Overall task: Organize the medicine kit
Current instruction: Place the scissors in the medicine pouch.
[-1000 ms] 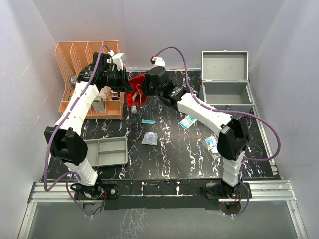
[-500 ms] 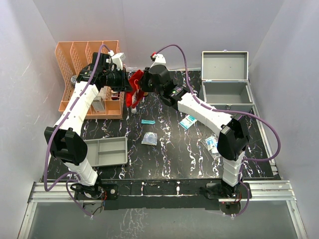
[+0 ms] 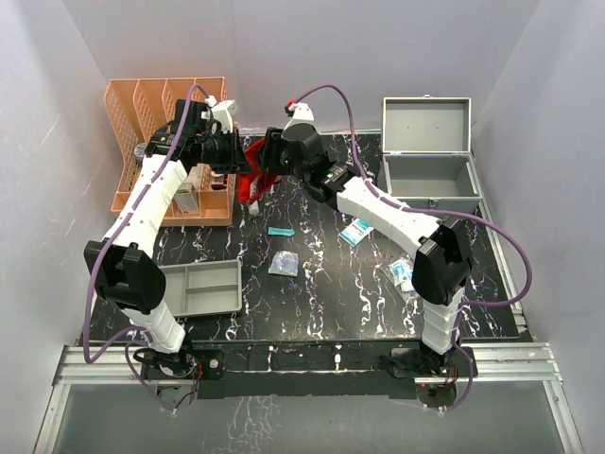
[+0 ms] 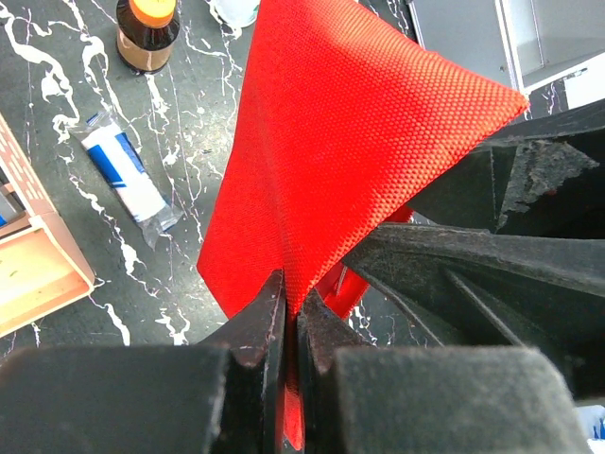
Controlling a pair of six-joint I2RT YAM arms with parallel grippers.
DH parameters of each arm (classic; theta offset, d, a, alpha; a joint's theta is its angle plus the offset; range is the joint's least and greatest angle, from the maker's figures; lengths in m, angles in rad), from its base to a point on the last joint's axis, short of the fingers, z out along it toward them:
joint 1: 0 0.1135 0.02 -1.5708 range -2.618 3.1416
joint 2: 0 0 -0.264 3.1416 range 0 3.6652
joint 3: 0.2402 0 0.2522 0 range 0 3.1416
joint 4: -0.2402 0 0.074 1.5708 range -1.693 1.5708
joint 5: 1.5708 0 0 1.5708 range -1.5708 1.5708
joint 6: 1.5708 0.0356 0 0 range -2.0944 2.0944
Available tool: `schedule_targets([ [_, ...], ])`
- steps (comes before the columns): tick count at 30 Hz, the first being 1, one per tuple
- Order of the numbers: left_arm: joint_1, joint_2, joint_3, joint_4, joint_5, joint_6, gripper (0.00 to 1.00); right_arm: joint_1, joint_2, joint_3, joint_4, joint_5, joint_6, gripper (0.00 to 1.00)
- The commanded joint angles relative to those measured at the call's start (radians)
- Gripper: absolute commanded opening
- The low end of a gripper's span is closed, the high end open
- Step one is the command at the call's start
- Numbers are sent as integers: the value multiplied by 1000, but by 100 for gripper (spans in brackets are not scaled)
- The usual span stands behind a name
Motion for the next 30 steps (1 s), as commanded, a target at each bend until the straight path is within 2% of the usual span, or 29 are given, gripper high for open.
schedule_targets([
  [1, -2, -43, 11, 7, 43, -14, 0, 4, -41, -15, 28, 5, -11, 40],
  [3, -3, -44, 11, 7, 45, -15, 0, 5, -37, -10, 23, -2, -10, 41],
  [8, -3, -47, 9, 6, 44, -13, 0, 6, -28, 13, -8, -25, -3, 51],
  [13, -3, -43, 12, 9, 47, -15, 0, 5, -20, 24, -35, -42, -2, 54],
  [16, -5, -43, 12, 10, 50, -17, 0, 5, -4, 34, -44, -72, 10, 41],
  [18, -4, -44, 10, 9, 52, -18, 0, 5, -3, 27, -25, -86, 25, 16],
  [19, -4, -45, 9, 8, 52, -17, 0, 4, -6, 19, -9, -86, 32, 6],
  [20, -5, -47, 9, 7, 52, -17, 0, 5, -10, 11, 11, -85, 37, 0],
  [30, -5, -51, 6, 6, 52, -17, 0, 5, -31, -32, 68, -10, 62, 0],
])
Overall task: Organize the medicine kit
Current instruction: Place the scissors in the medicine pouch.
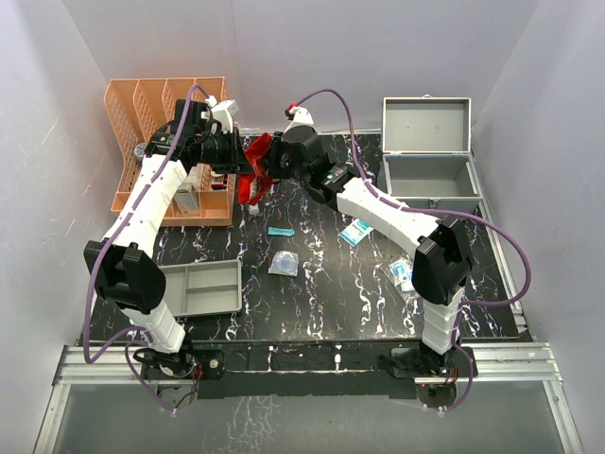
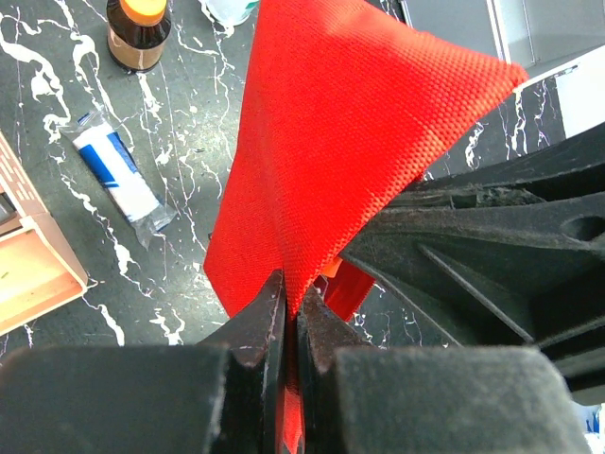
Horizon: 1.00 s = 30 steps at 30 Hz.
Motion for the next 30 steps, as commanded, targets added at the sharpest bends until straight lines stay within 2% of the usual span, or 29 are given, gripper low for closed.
schedule_targets([
  [1, -5, -51, 5, 5, 35, -13, 0, 4, -32, -8, 74, 82, 12, 0],
  [9, -6, -51, 4, 5, 33, -13, 0, 19, -4, 84, -76, 262, -20, 0],
  [13, -5, -48, 5, 9, 34, -14, 0, 29, 11, 108, -93, 290, -38, 0],
  [14, -6, -46, 5, 10, 33, -16, 0, 29, 17, 117, -96, 285, -39, 4],
  [18, -5, -45, 6, 9, 36, -16, 0, 34, 43, 151, -114, 260, -47, 29],
  [20, -5, -45, 6, 8, 34, -14, 0, 35, 46, 158, -122, 250, -48, 37],
  [25, -6, -44, 6, 6, 27, -12, 0, 37, 36, 170, -155, 248, -52, 45],
  [30, -6, -46, -1, -1, 14, -4, 0, 46, -43, 206, -238, 274, -50, 45],
])
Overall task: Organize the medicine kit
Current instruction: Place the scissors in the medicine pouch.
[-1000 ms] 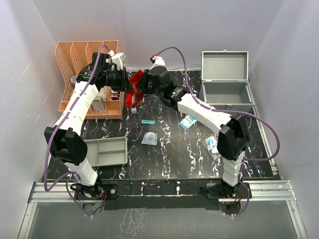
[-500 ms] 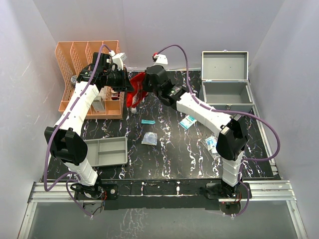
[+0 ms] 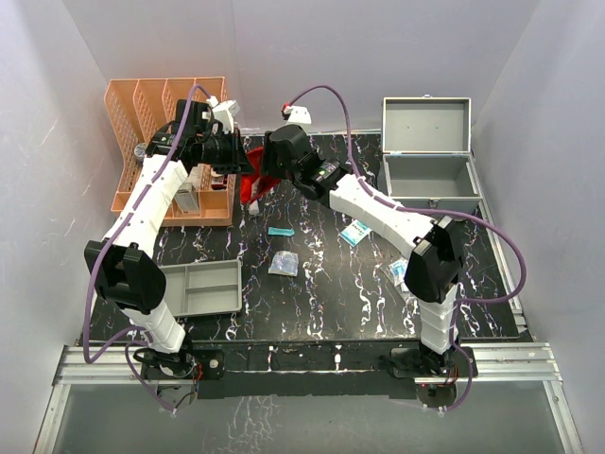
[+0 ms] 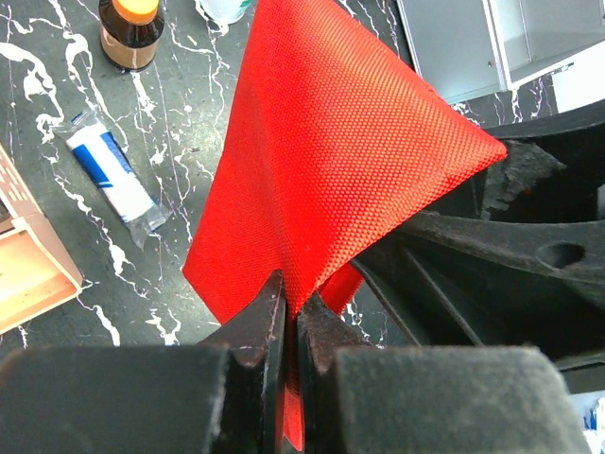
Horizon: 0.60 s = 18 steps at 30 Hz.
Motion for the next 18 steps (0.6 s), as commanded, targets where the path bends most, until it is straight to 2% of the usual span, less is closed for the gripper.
schedule_targets([
  [1, -5, -47, -1, -3, 8, 0, 0, 12, -117, 89, -69, 50, -9, 45],
  [6, -3, -40, 9, -13, -18, 6, 0, 14, -230, 104, -264, 113, -29, 47],
  [11, 1, -34, 29, -21, -79, 5, 0, 14, -254, -40, -486, 55, -73, 46],
  [18, 15, -43, 26, -31, -139, 0, 0, 36, -217, -284, -408, -150, -157, 45],
])
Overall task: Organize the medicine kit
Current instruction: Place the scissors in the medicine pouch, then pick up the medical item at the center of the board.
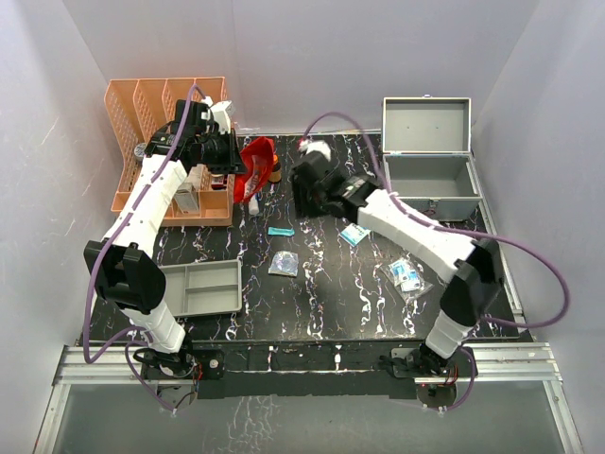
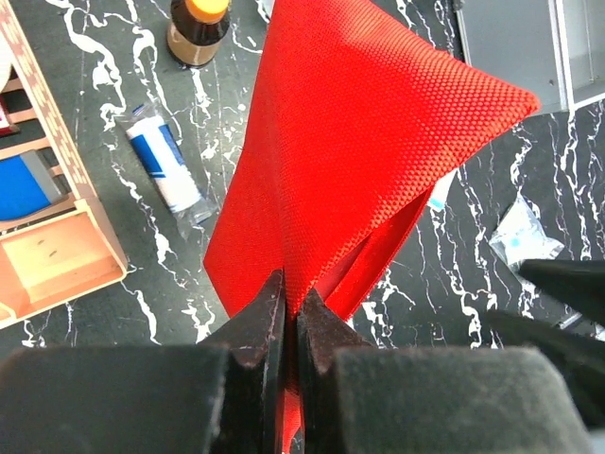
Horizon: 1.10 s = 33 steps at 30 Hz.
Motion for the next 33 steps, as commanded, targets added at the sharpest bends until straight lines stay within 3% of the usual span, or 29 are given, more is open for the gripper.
schedule_targets([
  [1, 10, -45, 24, -18, -32, -7, 0, 28, 85, -97, 9, -150, -99, 45],
  [10, 10, -64, 7, -23, -26, 0, 0, 143, 335, 21, 42, -221, -262, 44],
  [21, 14, -73, -5, -16, -13, -1, 0, 154, 341, -94, 93, -165, -267, 42],
  [33, 14, -73, -12, -12, 4, -8, 0, 158, 417, -9, 130, -225, -284, 42],
])
